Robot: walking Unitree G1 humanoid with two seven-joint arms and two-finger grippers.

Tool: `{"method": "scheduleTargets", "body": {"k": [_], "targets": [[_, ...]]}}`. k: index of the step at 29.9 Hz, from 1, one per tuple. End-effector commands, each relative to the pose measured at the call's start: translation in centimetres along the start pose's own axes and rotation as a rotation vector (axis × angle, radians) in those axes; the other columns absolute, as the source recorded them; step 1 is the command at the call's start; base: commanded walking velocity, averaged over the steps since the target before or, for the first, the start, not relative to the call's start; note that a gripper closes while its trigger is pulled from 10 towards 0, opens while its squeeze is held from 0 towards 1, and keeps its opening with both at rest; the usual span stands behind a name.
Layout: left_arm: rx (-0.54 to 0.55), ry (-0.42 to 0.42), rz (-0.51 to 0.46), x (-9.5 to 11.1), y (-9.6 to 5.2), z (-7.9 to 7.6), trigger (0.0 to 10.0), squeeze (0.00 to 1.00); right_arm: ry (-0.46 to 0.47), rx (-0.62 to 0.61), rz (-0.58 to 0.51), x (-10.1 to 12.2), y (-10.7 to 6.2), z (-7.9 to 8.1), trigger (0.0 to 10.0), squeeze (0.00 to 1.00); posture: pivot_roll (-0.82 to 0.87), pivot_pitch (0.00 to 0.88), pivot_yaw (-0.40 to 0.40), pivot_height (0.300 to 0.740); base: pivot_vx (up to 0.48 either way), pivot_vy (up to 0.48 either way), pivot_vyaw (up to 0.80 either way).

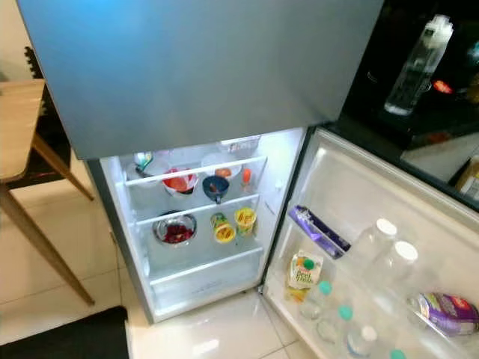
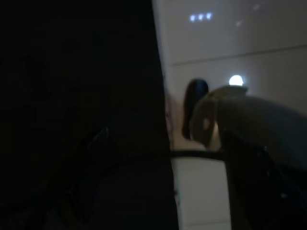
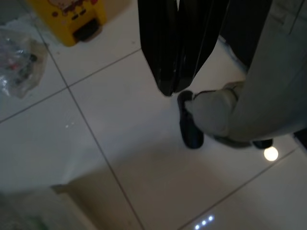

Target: Restocking fridge

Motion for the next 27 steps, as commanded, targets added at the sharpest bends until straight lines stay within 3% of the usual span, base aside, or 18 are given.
{"method": "scheduleTargets", "body": {"k": [1,19,27], "targets": [[-0.002,0.015,0.009,-0.1,0.0,0.1,10.0,0.00,-0.006,0.005,0.013,-0.4,-0.1,-0.1,10.0,0.00,-0.07,0.000,-0.026,0.740,-0.360,0.000,0.00],[-0.016,0.021,0.004,0.1,0.1,-0.3,10.0,0.00,0.014,-0.058,-0.001,0.0,-0.2,-1.0,10.0,0.00,-0.08,0.000,-0.027,0.740,-0.338,0.000,0.00],[-0.055,0.069,-0.008,0.3,0.1,-0.8,10.0,0.00,0.023,-0.060,0.001,-0.2,-0.2,-1.1,10.0,0.00,-0.08,0.000,-0.028,0.740,0.000,0.000,0.00]]}}
Point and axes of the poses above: a point about 5 cm out from each wrist's last joint towards the gripper, its own y axis pointing out of the wrist towards the gripper, its own x axis along the axis of the wrist's last joint, z = x × y, the point moved 1 cm from there along y, pointing out of the wrist towards the gripper, and after that the axes turned 7 degrees about y, right-handed, at the moved point
